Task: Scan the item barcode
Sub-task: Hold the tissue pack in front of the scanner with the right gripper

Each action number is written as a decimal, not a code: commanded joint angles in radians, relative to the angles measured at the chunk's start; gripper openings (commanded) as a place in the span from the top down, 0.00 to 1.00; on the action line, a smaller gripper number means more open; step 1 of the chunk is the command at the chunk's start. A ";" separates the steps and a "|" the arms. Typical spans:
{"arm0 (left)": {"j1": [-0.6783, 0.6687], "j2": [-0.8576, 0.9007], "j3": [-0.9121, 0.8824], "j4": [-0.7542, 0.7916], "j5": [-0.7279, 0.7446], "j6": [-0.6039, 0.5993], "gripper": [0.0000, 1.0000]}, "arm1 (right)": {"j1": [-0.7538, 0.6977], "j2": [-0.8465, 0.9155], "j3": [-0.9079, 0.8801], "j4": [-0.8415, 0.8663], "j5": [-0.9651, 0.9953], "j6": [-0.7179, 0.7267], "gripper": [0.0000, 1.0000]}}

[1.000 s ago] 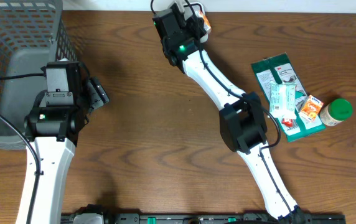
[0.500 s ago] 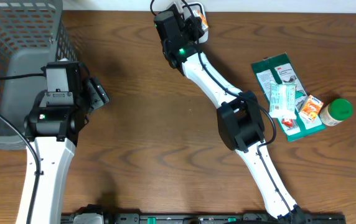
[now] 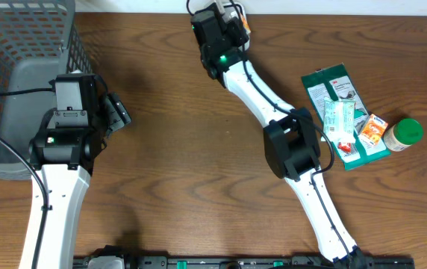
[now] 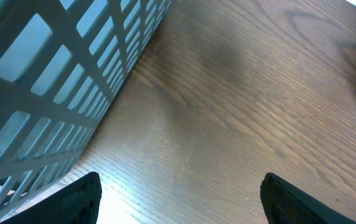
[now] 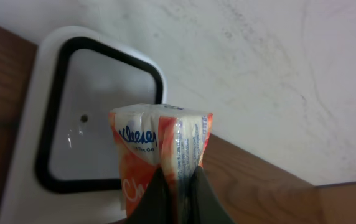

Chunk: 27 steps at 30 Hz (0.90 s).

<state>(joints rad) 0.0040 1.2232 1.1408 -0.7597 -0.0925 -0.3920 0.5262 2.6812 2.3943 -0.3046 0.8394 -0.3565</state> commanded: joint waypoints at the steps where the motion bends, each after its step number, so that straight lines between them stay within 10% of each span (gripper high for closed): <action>1: 0.004 0.000 0.000 -0.003 -0.013 0.006 0.17 | -0.020 0.005 0.013 0.000 -0.024 0.031 0.99; 17: 0.004 0.000 0.000 -0.003 -0.013 0.006 0.17 | -0.022 -0.013 -0.007 0.040 0.075 0.098 0.99; 27: 0.004 0.000 0.000 -0.003 -0.013 0.006 0.17 | -0.005 -0.196 -0.007 -0.246 -0.046 0.298 0.99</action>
<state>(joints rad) 0.0040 1.2232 1.1408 -0.7597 -0.0925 -0.3920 0.5095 2.6331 2.3844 -0.5060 0.8474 -0.1867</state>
